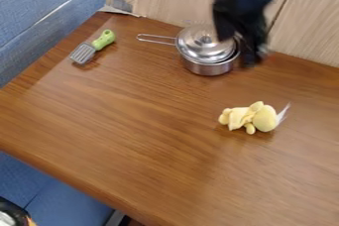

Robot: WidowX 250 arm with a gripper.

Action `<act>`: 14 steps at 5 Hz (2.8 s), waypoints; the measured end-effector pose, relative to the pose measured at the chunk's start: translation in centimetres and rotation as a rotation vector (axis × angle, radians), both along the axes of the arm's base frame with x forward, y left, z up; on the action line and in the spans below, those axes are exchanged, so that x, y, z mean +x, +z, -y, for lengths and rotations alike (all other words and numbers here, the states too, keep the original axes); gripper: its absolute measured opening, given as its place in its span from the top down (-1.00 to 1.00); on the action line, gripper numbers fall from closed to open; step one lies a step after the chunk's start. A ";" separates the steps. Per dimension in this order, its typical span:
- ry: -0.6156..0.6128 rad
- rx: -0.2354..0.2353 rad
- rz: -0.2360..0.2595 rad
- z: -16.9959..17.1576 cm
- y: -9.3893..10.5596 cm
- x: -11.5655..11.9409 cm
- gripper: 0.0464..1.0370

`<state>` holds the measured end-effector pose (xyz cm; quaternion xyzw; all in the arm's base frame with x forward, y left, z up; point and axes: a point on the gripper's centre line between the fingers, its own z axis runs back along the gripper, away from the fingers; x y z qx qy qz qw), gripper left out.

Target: Move the yellow doll next to the light green handle spatula

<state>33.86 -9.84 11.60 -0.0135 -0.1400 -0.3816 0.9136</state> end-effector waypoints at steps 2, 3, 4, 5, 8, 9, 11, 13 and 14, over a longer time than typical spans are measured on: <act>-0.211 0.048 -0.051 3.8 -4.5 -1.6 -0.92; -0.271 0.079 -0.124 3.7 -7.7 -1.9 -0.92; -0.253 0.045 -0.186 3.3 -9.4 -1.3 -0.85; -0.263 0.066 -0.184 3.1 -9.5 -1.0 -0.30; -0.289 0.075 -0.145 3.2 -8.6 -1.5 0.27; -0.255 0.060 -0.038 1.9 -4.5 -0.9 0.27; -0.012 0.093 0.045 -6.7 0.5 -1.2 0.27; 0.357 0.110 0.005 -16.5 -1.1 0.4 0.27; 0.510 0.115 0.001 -20.8 -3.5 0.9 0.27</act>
